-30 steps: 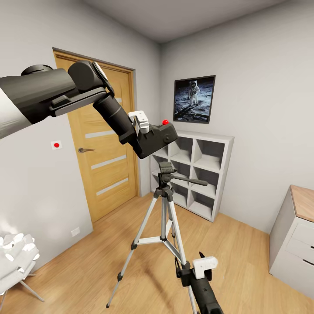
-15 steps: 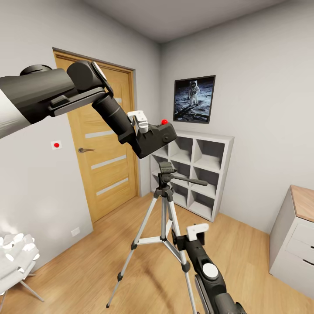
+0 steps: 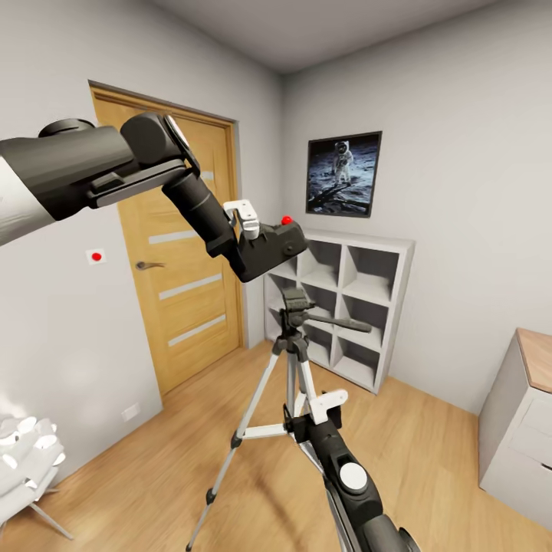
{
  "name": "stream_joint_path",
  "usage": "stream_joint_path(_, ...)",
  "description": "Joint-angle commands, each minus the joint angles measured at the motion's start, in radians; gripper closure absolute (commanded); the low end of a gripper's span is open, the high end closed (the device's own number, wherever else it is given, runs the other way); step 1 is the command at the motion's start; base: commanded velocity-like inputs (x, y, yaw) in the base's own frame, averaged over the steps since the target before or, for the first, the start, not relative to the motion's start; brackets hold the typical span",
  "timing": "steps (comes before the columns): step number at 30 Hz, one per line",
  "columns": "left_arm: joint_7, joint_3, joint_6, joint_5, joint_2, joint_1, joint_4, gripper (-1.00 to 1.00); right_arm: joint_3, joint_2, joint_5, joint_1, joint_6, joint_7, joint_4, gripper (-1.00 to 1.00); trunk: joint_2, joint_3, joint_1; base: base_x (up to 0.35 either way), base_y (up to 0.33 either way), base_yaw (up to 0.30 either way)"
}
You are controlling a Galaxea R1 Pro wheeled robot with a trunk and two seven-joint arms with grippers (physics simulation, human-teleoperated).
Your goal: Attach the digital camera to the camera tripod in the bedroom.
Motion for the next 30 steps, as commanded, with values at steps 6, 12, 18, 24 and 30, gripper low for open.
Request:
stream_joint_path(6, -0.002, -0.013, 0.003, 0.003, 0.002, -0.001, -0.004, 1.00, -0.004, 0.000, 0.011, 0.000, 0.007, -0.004, -0.002, -1.00, -0.001, 0.000, 0.001, 0.119, 0.032, 0.000)
stream_joint_path(12, -0.002, -0.014, 0.003, 0.003, -0.001, -0.001, -0.006, 1.00, -0.005, 0.000, 0.012, 0.000, 0.007, -0.004, -0.003, -1.00, -0.001, 0.000, 0.001, 0.009, 0.002, 0.000)
stream_joint_path(18, -0.002, -0.017, 0.003, 0.003, -0.001, -0.001, -0.006, 1.00, -0.007, 0.000, 0.013, 0.000, 0.007, -0.005, -0.003, -1.00, -0.001, 0.000, 0.001, 0.000, 0.000, 0.000)
stream_joint_path(24, -0.002, -0.025, 0.003, 0.003, -0.001, -0.001, -0.007, 1.00, -0.024, 0.000, 0.011, 0.000, 0.007, -0.002, -0.003, -1.00, -0.001, 0.000, 0.001, 0.000, 0.000, 0.000)
stream_joint_path(30, -0.002, -0.025, 0.003, 0.003, -0.014, -0.001, -0.005, 1.00, -0.066, 0.000, 0.005, 0.000, 0.007, 0.000, 0.000, -1.00, -0.001, 0.000, 0.001, 0.000, 0.000, 0.000)
